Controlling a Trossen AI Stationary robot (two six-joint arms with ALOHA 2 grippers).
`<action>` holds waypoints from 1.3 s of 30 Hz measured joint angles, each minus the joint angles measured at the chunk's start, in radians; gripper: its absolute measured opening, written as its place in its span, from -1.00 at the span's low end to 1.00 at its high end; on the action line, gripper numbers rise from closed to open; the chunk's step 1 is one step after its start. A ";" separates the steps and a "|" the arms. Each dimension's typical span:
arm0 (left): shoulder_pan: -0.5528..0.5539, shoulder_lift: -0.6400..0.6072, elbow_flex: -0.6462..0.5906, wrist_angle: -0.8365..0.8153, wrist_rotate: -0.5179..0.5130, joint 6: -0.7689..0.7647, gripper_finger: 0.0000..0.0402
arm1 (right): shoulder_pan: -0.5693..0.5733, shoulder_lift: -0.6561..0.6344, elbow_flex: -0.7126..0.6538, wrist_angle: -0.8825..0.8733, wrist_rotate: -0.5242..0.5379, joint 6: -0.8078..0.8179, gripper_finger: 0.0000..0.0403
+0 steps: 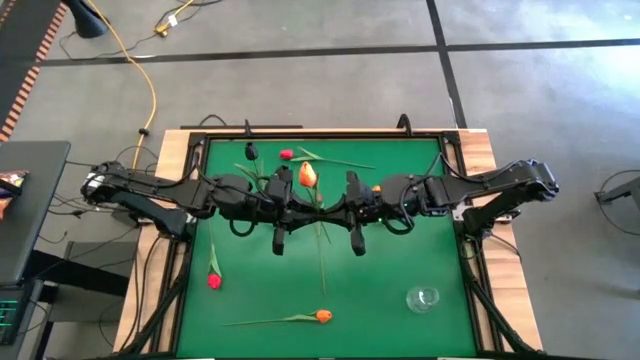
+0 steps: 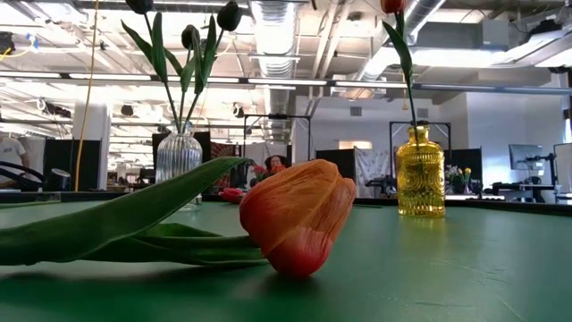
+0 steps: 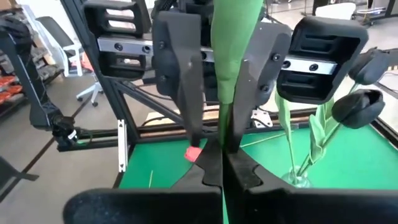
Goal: Sort flowers into vase by color
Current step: Put the top orange tulip into the yellow vase
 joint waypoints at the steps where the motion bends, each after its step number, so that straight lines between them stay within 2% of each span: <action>1: 0.000 0.000 0.000 -0.001 0.005 0.003 -0.70 | 0.000 -0.004 0.000 0.000 0.000 0.000 -0.91; 6: 0.005 -0.020 0.000 -0.002 -0.005 0.005 -0.44 | -0.006 -0.041 -0.001 -0.005 0.007 -0.001 -0.91; 11: 0.013 -0.067 0.000 -0.023 -0.015 0.020 -0.27 | -0.010 -0.124 0.000 0.003 0.072 -0.059 -0.91; 14: 0.013 -0.091 0.000 -0.029 -0.017 0.024 -0.24 | -0.012 -0.186 0.000 -0.004 0.124 -0.112 -0.91; 21: 0.010 -0.089 0.000 -0.036 -0.011 0.006 -0.24 | -0.024 -0.377 -0.038 -0.106 0.338 -0.200 -0.91; 24: 0.009 -0.079 0.000 -0.038 -0.009 -0.005 -0.24 | -0.063 -0.470 -0.139 -0.124 0.368 -0.139 -0.91; 30: 0.009 -0.080 0.000 -0.046 -0.011 -0.006 -0.24 | -0.162 -0.663 -0.446 -0.039 0.417 0.015 -0.91; 35: 0.009 -0.080 0.000 -0.048 -0.035 -0.007 -0.24 | -0.197 -0.745 -0.671 0.063 0.429 0.106 -0.91; 39: 0.009 -0.080 0.000 -0.052 -0.038 -0.007 -0.24 | -0.199 -0.782 -0.775 0.118 0.450 0.150 -0.91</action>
